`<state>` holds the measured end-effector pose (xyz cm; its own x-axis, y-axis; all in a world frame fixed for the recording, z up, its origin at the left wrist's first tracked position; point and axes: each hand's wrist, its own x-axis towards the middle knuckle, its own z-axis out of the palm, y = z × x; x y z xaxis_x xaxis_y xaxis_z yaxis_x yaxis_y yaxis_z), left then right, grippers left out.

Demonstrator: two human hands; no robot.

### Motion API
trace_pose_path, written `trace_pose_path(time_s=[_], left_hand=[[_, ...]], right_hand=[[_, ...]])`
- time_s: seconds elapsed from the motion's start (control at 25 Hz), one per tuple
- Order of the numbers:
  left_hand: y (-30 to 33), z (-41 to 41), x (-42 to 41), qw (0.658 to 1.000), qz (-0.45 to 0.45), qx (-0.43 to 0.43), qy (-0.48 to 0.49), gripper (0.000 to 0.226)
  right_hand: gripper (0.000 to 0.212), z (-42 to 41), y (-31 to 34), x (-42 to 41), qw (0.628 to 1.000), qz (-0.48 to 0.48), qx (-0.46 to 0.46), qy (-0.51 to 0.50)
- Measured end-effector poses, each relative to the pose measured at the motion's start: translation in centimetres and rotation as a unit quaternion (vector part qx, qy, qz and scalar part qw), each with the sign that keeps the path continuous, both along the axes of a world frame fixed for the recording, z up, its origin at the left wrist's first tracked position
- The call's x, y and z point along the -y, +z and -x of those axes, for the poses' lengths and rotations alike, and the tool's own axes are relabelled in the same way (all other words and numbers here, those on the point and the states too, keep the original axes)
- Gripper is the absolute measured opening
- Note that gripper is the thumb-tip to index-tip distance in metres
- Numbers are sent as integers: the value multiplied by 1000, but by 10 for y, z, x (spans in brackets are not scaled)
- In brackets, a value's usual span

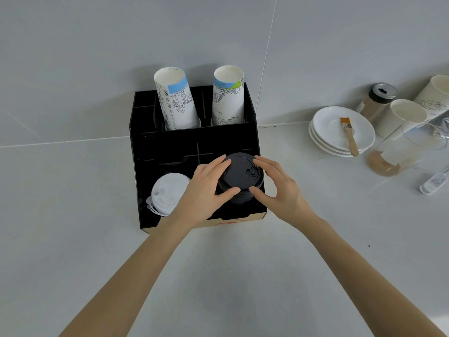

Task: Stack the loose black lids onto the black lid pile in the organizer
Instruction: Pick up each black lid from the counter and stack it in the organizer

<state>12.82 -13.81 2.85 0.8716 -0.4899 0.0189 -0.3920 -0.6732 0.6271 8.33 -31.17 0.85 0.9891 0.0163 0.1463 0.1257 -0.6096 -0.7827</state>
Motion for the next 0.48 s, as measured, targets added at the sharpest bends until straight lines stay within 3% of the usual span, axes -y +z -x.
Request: trace_pose_path(time_s=[0.48], left_hand=[[-2,2,-4,1000,-11,6,-16,62]], right_hand=[[50,9,-12,-4,999,-41,19,-13]])
